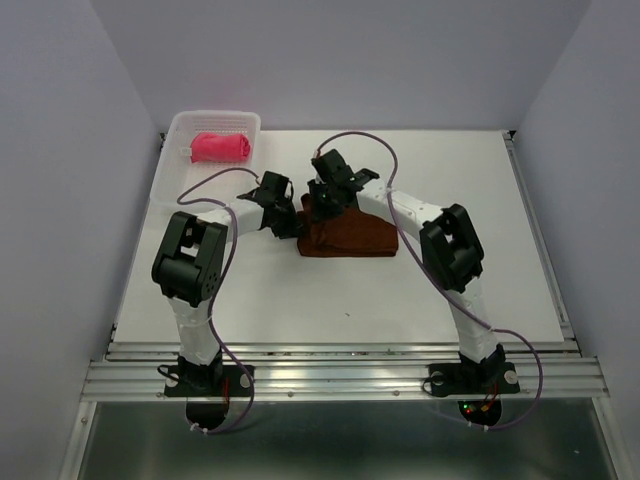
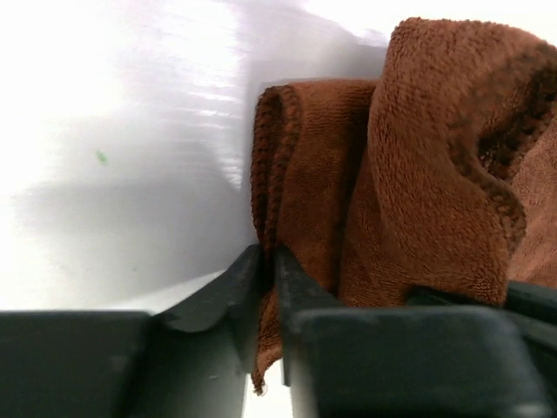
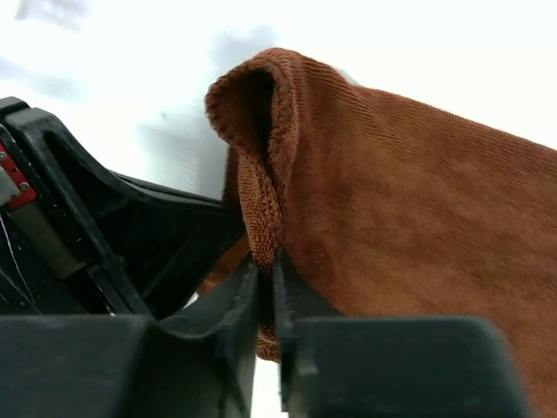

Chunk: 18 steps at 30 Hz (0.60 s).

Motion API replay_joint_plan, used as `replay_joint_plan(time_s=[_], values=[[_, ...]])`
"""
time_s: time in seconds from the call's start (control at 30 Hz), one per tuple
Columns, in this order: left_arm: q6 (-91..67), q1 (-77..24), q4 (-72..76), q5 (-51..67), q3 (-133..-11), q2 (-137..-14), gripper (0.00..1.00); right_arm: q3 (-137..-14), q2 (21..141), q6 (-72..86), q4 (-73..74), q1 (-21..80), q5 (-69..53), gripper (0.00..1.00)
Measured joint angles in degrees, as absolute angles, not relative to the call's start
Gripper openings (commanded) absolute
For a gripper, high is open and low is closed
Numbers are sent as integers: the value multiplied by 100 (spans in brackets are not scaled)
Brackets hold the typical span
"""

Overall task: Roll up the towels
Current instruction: Fold the towel

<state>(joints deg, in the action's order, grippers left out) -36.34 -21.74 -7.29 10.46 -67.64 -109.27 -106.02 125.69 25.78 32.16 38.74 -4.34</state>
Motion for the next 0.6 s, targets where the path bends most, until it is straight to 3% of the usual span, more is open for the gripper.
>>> replay_joint_plan(time_s=[0.03,0.13,0.2,0.33,0.4,0.6], values=[[-3647,-2174,-799,976,-6766,-10897,38,-10654,12602,2576,3214,3876,-493,43],[-3706,-2150,-1026,757,-6766,-10748,50,-10755,12628,2552,3223,3887,-620,53],[-3754,-2108,-1210,607,-6766,-10582,51,-10812,12623,2502,3201,3907,-685,63],[-3846,-1896,-1514,368,-6718,-10060,54,-10816,12551,2427,3214,3929,-733,69],[-3889,-1796,-1621,283,-6646,-9730,56,-10742,12387,2379,3221,3931,-707,98],[-3948,-1688,-1848,60,-6534,-9122,76,-10033,11393,2305,3081,3673,-607,100]])
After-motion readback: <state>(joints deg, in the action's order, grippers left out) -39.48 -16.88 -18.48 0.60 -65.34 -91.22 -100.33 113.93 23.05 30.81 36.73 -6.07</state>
